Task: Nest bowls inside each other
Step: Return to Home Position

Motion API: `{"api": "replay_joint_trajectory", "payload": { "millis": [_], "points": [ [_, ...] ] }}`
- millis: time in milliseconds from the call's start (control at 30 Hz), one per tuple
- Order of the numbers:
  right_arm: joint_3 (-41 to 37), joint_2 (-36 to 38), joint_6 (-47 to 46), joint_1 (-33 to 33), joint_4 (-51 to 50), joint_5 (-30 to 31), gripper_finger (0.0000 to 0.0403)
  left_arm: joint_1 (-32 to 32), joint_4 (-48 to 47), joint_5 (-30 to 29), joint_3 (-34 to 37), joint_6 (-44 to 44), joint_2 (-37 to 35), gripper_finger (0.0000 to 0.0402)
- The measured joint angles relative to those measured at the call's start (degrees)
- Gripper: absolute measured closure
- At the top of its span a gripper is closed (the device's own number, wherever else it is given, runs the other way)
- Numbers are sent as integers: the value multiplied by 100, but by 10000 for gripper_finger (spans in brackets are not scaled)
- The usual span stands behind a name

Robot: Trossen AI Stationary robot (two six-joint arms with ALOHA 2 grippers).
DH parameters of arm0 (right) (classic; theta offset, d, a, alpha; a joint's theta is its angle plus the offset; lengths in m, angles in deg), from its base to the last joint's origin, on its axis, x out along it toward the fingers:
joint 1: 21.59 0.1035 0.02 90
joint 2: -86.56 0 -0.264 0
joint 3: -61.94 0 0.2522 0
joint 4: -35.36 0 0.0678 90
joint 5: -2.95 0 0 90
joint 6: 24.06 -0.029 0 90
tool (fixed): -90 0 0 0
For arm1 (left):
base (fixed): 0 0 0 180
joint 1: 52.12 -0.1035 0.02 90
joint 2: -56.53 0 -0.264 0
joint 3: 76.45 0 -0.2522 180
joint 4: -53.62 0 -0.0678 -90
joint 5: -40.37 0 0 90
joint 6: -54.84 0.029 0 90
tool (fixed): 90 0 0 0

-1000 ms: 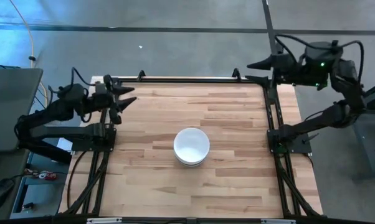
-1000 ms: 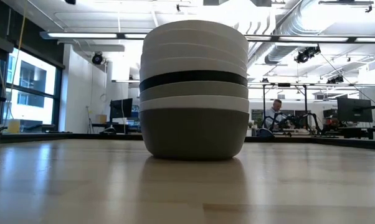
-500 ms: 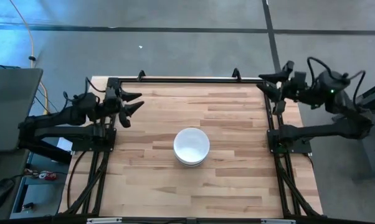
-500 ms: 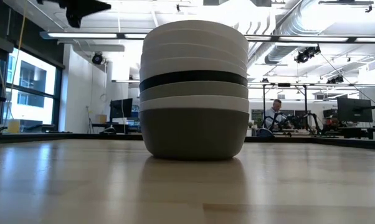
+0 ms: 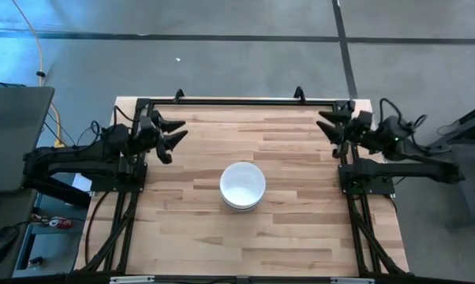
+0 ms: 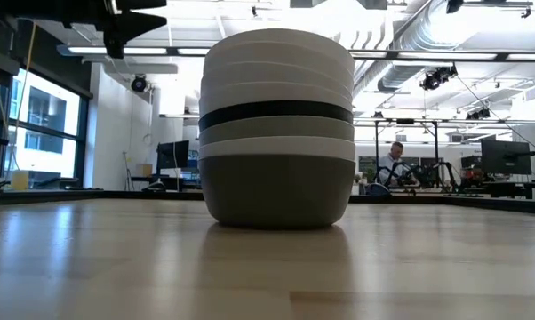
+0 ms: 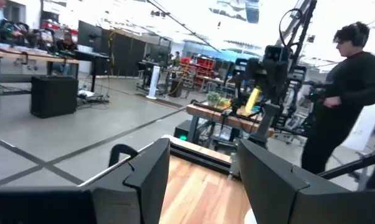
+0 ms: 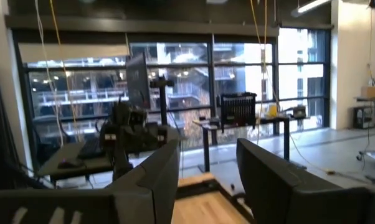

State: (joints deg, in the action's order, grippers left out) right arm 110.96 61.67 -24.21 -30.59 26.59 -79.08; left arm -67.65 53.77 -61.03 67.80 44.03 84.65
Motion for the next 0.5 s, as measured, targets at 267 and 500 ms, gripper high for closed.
{"api": "replay_joint_trajectory", "payload": {
  "millis": [267, 500],
  "points": [
    [-567, 243, -140, 0, 226, -4, 249, 0, -39, -79, 0, 50, 30, 225],
    [-1013, 515, -288, -2, -112, -658, 259, 0, -37, 129, 1, 189, 36, 225]
  ]
}}
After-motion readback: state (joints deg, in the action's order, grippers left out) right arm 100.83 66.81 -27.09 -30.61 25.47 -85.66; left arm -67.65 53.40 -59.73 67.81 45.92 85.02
